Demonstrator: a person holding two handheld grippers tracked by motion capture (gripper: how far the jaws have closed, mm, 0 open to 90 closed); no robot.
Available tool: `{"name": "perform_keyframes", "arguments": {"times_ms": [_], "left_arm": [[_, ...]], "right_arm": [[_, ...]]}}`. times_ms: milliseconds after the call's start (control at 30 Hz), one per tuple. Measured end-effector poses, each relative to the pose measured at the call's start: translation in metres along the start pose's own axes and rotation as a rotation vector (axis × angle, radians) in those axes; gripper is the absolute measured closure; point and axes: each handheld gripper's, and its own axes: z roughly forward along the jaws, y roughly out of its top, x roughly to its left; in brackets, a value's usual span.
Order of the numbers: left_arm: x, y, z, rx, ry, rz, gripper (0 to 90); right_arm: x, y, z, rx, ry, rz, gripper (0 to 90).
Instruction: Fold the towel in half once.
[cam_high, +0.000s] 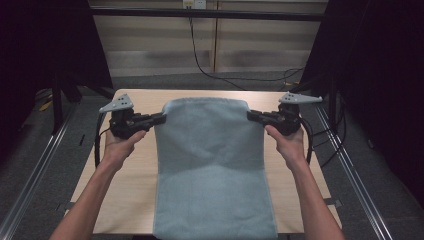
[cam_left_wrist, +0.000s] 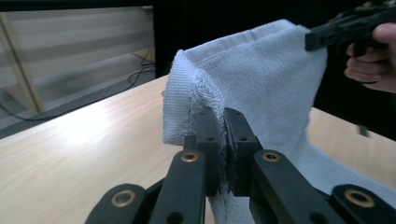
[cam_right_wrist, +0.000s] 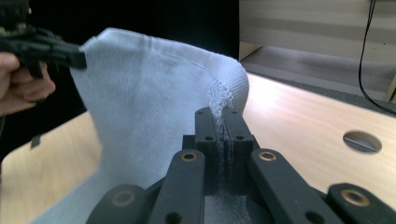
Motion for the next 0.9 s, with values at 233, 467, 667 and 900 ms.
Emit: {"name": "perform_keyframes", "arguments": {"times_ms": [233,467,667,900], "left_arm": [[-0.033,-0.029,-0.021,0.061,-0.049,0.009,86.3],[-0.055,-0.069,-0.039,0.086,-0.121,-0.063,86.3],[-0.073,-0.106,-0.044,0.195,-0.127,-0.109,86.3],[-0.091,-0.157,-0.04,0.35,-0.173,-0.161,86.1]], "right_arm": [[0.034,-0.046,-0.038,0.028,0.066,-0.001,87.1],[0.054,-0.087,-0.059,0.131,0.061,-0.014,87.2],[0.071,-0.115,-0.066,0.213,0.07,-0.013,87.3],[0.086,-0.174,-0.055,0.392,0.085,0.019,87.3]]}}
